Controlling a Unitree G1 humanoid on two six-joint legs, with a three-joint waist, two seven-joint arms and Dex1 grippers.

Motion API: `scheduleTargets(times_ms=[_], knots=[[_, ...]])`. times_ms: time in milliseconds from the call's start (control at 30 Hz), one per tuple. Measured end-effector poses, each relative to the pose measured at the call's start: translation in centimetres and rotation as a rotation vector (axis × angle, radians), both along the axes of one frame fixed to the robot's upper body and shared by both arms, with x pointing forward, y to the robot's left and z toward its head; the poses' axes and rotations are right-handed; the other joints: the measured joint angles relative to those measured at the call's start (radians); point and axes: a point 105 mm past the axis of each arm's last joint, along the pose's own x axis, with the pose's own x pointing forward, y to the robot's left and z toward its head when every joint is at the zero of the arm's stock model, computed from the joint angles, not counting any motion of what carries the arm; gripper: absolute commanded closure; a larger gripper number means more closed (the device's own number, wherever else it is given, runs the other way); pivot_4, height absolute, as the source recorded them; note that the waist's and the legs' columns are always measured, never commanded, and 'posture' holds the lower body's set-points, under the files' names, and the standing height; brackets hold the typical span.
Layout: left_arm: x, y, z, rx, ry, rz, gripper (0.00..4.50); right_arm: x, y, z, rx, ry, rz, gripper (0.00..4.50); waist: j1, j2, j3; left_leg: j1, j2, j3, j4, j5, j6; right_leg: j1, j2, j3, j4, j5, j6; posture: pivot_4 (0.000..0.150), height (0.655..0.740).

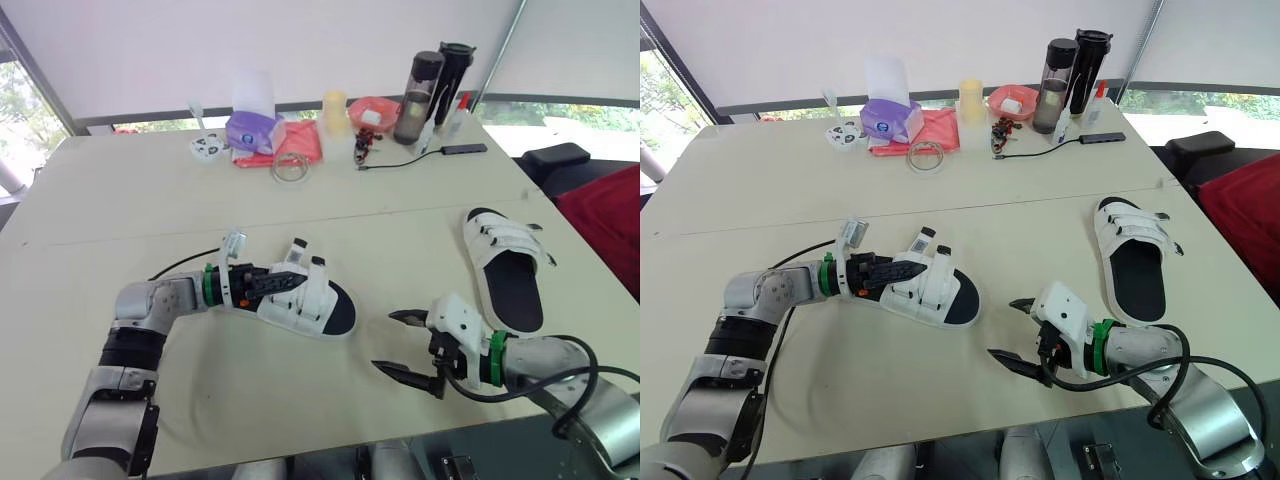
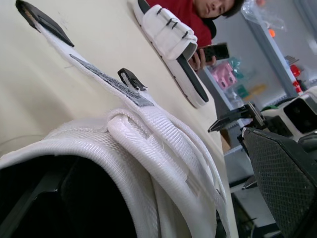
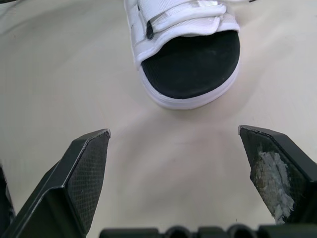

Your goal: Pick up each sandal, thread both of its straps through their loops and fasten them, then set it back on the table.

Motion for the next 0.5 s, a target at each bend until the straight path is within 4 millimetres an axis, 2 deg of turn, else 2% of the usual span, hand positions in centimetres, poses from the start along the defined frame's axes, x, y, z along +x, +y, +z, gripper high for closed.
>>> scheduleTargets(times_ms=[233, 267, 400, 500], knots=[[-0.5, -0.3, -0.4, 0.005, 0.017, -0.03, 4.25, 0.1, -0.1, 0.0, -0.004, -0.002, -0.018, 0.0, 0.002, 0.0, 0.0, 0.0, 0.001, -0.001, 0.004, 0.0, 0.0, 0.001, 0.0, 0.0, 0.001, 0.0, 0.0, 0.15, 0.74], [-0.5, -0.3, -0.3, 0.006, 0.015, -0.027, 4.45, 0.2, -0.1, 0.0, -0.005, -0.003, -0.02, 0.0, 0.001, 0.0, 0.0, 0.0, 0.001, -0.001, 0.004, 0.0, 0.0, 0.002, 0.0, 0.0, 0.001, 0.001, -0.001, 0.15, 0.74], [-0.5, -0.7, -0.3, -0.014, 0.028, 0.013, 4.45, 0.2, -0.1, 0.0, -0.006, -0.007, -0.022, 0.0, 0.002, 0.0, 0.0, 0.0, 0.001, -0.001, 0.004, 0.0, 0.0, 0.002, 0.0, 0.0, 0.001, 0.001, -0.001, 0.15, 0.74], [-0.1, -1.9, 0.8, -0.075, 0.005, 0.064, 4.45, 0.5, -0.1, 0.3, -0.005, -0.017, -0.022, 0.0, 0.003, 0.0, 0.0, 0.0, 0.0, -0.001, 0.006, 0.0, 0.0, 0.003, 0.0, 0.0, 0.001, 0.003, 0.002, 0.15, 0.74]])
